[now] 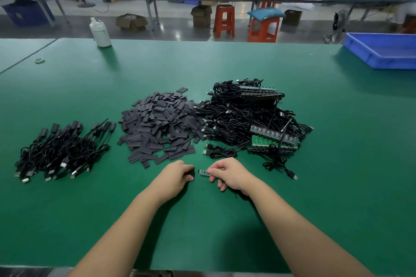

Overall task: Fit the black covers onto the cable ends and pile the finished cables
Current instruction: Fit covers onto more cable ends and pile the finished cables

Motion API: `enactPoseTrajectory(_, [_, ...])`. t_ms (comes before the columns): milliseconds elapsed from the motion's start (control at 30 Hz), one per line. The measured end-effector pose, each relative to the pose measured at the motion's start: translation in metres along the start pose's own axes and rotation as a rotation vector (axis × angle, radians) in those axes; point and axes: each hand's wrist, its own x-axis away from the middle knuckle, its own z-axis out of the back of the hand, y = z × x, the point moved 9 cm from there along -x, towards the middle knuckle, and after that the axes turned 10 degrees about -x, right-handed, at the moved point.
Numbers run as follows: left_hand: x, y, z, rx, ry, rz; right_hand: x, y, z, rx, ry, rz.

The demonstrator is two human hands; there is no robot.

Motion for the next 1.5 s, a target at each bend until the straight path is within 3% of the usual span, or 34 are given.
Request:
enactPoseTrajectory(233, [0.003, -0.002, 0.011, -0.250, 0.088, -0.046, -0.003, 0.008, 0.003, -0.023, 0.019, -0.012])
enactPoseTrajectory(300, [0.002, -0.001, 0.014, -0.215, 0.120, -0.046, -0.004, 0.009, 0.004, -0.045, 0.023, -0.010])
enactPoseTrajectory(467, [0.005, -0.002, 0.020, 0.145, 0.191, -0.025, -0.004, 0.010, 0.004, -0.075, 0.004, -0.014])
enactPoseTrajectory(767, [0.005, -0.003, 0.016, 0.338, 0.203, 0.002, -0.001, 0.007, 0.005, -0.132, -0.009, -0.020])
enactPoseTrajectory(1500, [0.004, 0.032, 0.014, 0.157, 0.242, -0.114, -0.002, 0.009, 0.003, -0.167, -0.055, 0.009])
